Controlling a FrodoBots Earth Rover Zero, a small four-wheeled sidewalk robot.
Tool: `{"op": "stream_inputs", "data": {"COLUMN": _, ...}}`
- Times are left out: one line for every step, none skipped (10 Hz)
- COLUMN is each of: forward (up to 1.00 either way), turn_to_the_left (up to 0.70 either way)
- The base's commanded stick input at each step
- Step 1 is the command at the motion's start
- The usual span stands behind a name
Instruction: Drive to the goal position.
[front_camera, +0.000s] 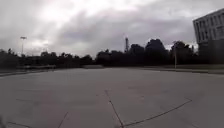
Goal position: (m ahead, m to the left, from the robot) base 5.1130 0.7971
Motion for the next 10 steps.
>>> {"op": "stream_inputs", "data": {"forward": 0.7, "turn_to_the_left": 0.02}}
{"op": "stream_inputs", "data": {"forward": 0.7, "turn_to_the_left": 0.02}}
{"op": "stream_inputs", "data": {"forward": 0.7, "turn_to_the_left": 0.02}}
{"op": "stream_inputs", "data": {"forward": 0.7, "turn_to_the_left": 0.02}}
{"op": "stream_inputs", "data": {"forward": 0.7, "turn_to_the_left": 0.02}}
{"op": "stream_inputs", "data": {"forward": 0.7, "turn_to_the_left": 0.02}}
{"op": "stream_inputs", "data": {"forward": 0.7, "turn_to_the_left": 0.02}}
{"op": "stream_inputs", "data": {"forward": 0.7, "turn_to_the_left": 0.02}}
{"op": "stream_inputs", "data": {"forward": 0.7, "turn_to_the_left": 0.02}}
{"op": "stream_inputs", "data": {"forward": 0.7, "turn_to_the_left": 0.02}}
